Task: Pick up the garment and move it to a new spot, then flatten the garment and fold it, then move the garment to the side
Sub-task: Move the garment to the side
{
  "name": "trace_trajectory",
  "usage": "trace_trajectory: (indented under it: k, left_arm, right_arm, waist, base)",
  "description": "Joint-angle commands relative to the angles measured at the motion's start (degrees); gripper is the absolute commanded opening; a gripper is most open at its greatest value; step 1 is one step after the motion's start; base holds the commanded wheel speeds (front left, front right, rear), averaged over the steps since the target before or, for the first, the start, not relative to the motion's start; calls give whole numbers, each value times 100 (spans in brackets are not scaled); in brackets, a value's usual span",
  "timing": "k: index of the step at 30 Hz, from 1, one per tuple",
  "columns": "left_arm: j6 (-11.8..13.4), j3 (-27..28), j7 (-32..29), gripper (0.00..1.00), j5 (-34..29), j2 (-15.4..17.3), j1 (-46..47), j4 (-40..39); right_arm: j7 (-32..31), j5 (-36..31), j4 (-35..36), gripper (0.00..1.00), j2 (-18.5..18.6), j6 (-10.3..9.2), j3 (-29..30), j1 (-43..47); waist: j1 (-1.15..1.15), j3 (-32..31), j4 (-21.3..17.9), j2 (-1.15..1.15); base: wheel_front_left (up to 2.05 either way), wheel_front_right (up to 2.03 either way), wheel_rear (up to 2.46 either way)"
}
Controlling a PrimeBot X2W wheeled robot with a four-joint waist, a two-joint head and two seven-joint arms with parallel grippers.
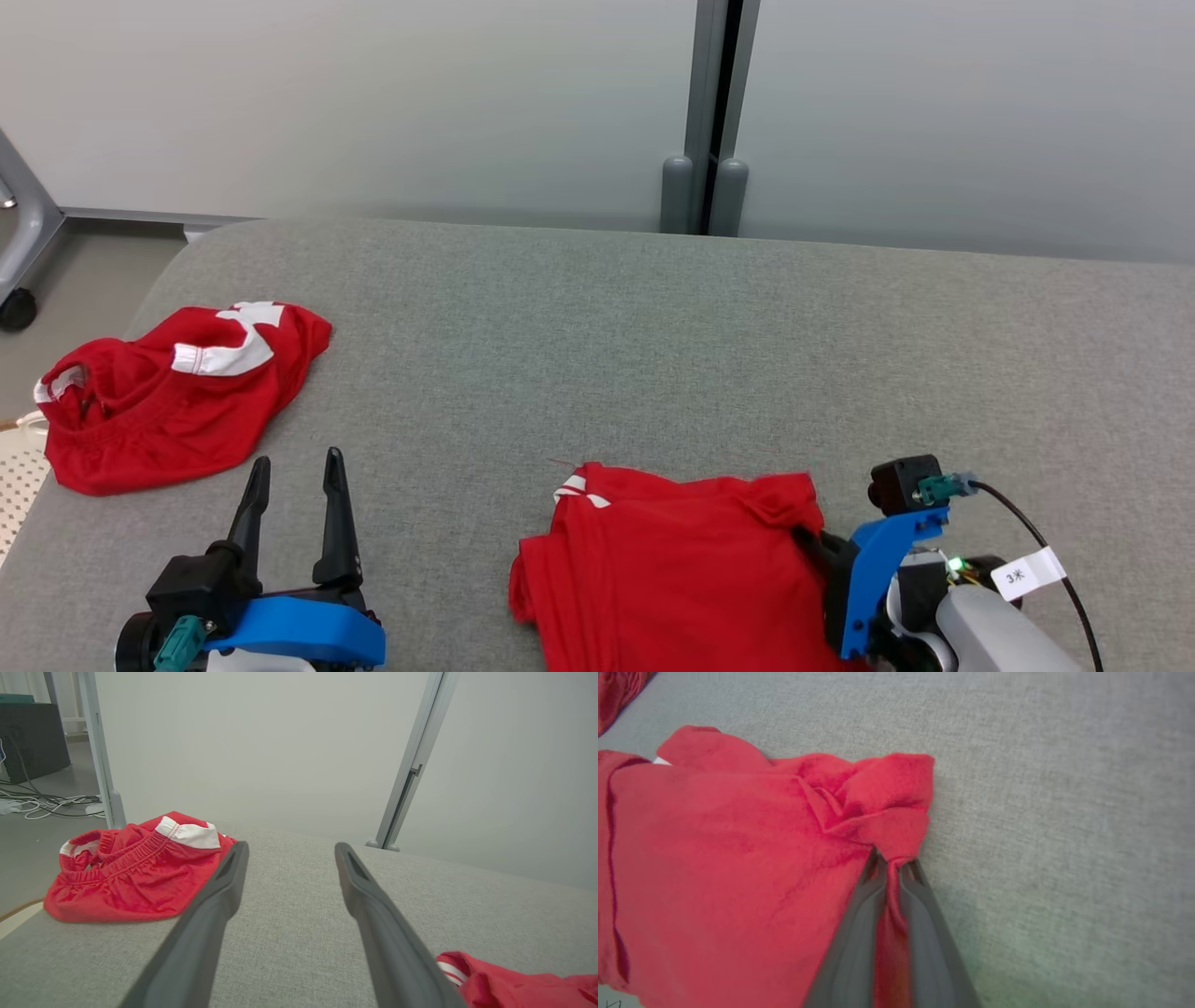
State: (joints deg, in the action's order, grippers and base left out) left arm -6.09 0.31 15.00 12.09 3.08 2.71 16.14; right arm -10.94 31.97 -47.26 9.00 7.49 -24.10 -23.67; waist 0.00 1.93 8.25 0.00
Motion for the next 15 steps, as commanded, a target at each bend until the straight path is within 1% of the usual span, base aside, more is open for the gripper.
trace_trajectory:
  k: [1,4,7,9,10,15]
  left_arm:
    - [-21,12,25,100,-37,-8,75,18]
    - [-55,-5,25,100,153,-12,120,-25]
    - [-70,-93,24,100,122,-17,134,-76]
    - [-89,-198,21,100,83,-10,161,-142]
    - [-89,-198,21,100,83,-10,161,-142]
    - [-105,-402,21,100,36,-8,233,-185]
  right_arm:
    - [200,51,38,0,58,1,-59,-188]
    - [409,122,75,0,104,0,-107,-298]
    - [526,243,123,0,86,1,-126,-381]
    - [653,342,114,0,187,0,-180,-517]
    - [653,342,114,0,187,0,-180,-517]
    - [890,577,104,0,249,1,-137,-758]
  waist:
    - [0,-31,-66,0]
    - [0,-59,-172,0]
    - [0,-69,-272,0]
    - [0,-67,-460,0]
    - [0,-67,-460,0]
    - [0,-19,-902,0]
  base:
    - [0,0,0]
    - [0,0,0]
    - [0,0,0]
    - [0,0,0]
    - [0,0,0]
    - [0,0,0]
